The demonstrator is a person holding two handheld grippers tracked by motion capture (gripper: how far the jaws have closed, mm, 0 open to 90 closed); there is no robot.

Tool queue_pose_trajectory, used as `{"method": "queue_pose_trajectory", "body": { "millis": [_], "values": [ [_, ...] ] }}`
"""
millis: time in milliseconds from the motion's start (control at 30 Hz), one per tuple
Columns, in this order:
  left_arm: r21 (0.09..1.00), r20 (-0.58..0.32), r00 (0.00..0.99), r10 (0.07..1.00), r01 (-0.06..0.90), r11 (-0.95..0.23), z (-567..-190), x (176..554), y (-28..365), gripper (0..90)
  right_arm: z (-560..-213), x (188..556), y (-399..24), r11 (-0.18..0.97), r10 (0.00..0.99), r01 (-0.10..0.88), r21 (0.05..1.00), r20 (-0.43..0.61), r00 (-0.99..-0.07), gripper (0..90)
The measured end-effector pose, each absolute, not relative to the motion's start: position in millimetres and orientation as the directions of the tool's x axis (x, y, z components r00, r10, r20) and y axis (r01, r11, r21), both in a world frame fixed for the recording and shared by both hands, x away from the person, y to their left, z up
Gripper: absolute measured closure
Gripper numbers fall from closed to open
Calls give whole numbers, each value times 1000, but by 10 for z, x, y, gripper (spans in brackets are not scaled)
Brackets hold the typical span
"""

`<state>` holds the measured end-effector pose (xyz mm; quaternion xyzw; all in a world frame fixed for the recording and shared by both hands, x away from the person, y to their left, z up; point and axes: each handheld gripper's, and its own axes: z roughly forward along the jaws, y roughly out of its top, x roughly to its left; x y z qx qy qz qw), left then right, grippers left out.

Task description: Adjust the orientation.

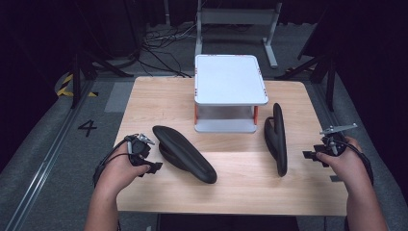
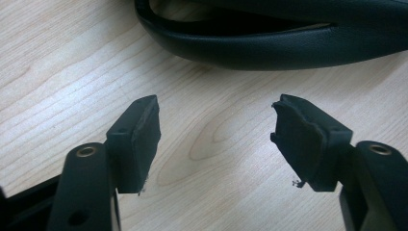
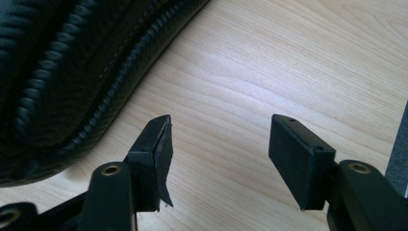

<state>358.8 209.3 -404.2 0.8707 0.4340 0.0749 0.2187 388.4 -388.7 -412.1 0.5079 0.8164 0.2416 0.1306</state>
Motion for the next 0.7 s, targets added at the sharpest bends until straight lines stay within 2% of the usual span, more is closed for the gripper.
{"method": "queue_pose_trajectory", "body": {
  "millis": [200,433,567,600,633,700],
  "values": [
    [440,-63,594,802,738,-512,-4057,3576,2098,315,-4119,3896,-3892,364,894,768,527,32,-446,417],
    [515,-133,553,823,748,-419,-4073,3549,2101,319,-4104,3914,-3875,352,897,766,538,40,-440,409],
    [517,-97,559,823,735,-439,-4082,3514,2118,335,-4066,3924,-3858,345,898,757,555,41,-439,407],
    [517,-97,559,823,735,-439,-4082,3514,2118,394,-4056,3928,-3849,344,896,755,558,45,-441,407],
    [477,-101,541,835,763,-437,-4043,3514,2114,434,-4053,3933,-3844,347,894,751,562,44,-447,407],
    [454,-96,527,844,778,-435,-4023,3518,2109,491,-4050,3933,-3838,346,893,752,561,48,-447,407]
  ]
}}
